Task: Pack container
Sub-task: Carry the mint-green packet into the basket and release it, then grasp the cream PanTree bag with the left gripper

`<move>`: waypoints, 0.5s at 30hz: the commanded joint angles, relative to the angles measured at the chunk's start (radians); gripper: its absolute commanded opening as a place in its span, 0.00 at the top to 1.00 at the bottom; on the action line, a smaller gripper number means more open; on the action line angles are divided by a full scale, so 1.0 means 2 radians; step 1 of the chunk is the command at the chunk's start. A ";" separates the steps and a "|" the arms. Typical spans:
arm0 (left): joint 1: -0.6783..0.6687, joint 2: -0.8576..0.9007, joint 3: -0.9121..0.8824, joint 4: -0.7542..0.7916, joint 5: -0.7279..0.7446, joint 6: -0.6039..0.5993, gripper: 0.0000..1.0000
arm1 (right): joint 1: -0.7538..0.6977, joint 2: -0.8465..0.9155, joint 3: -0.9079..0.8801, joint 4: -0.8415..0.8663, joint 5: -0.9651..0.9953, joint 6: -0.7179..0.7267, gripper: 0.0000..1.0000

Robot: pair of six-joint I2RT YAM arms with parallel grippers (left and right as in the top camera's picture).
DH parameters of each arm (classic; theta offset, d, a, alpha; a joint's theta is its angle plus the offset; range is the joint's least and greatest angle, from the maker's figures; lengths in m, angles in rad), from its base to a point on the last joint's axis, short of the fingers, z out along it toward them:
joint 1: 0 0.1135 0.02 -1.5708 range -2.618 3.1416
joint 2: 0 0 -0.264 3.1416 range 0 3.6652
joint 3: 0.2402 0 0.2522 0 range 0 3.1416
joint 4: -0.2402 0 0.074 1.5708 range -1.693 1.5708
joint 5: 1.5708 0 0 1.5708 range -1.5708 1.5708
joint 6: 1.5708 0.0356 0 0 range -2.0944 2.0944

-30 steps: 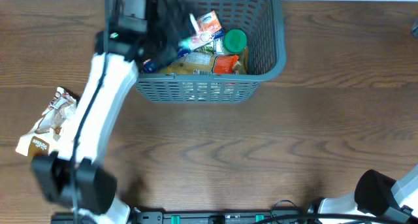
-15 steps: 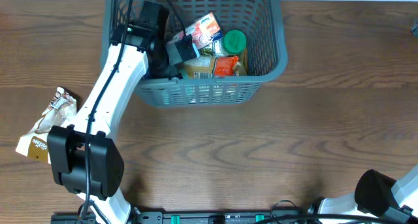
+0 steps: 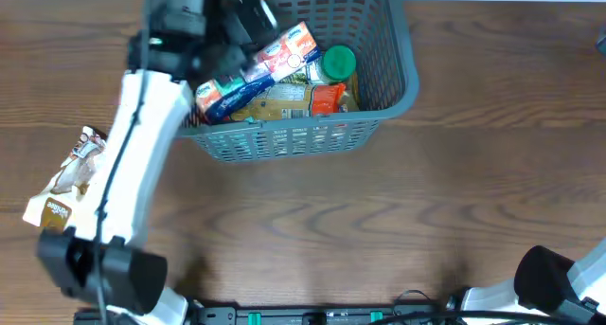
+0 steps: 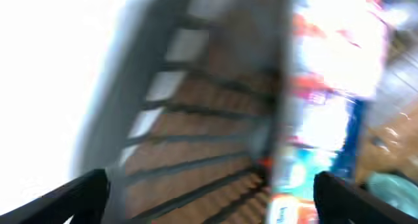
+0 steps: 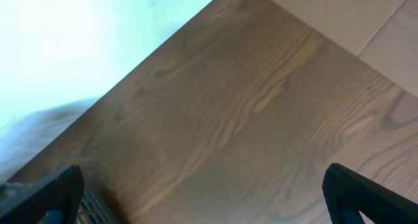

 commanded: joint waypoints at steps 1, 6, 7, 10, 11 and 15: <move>0.044 -0.045 0.031 -0.017 -0.026 -0.122 0.02 | -0.004 0.001 0.002 0.000 -0.004 -0.010 0.01; 0.141 -0.098 0.031 -0.106 -0.028 -0.246 0.02 | -0.004 0.001 0.002 0.001 -0.004 -0.012 0.01; 0.166 -0.106 0.031 -0.131 -0.028 -0.260 0.02 | -0.004 0.001 0.002 0.001 -0.004 -0.014 0.01; 0.236 -0.113 0.031 -0.192 -0.028 -0.300 0.02 | -0.004 0.001 0.002 0.001 -0.004 -0.015 0.01; 0.271 -0.112 0.029 -0.218 -0.028 -0.345 0.02 | -0.004 0.001 0.002 0.002 -0.004 -0.015 0.01; 0.342 -0.107 0.004 -0.262 -0.028 -0.596 0.02 | -0.003 0.001 0.002 0.004 -0.004 -0.015 0.01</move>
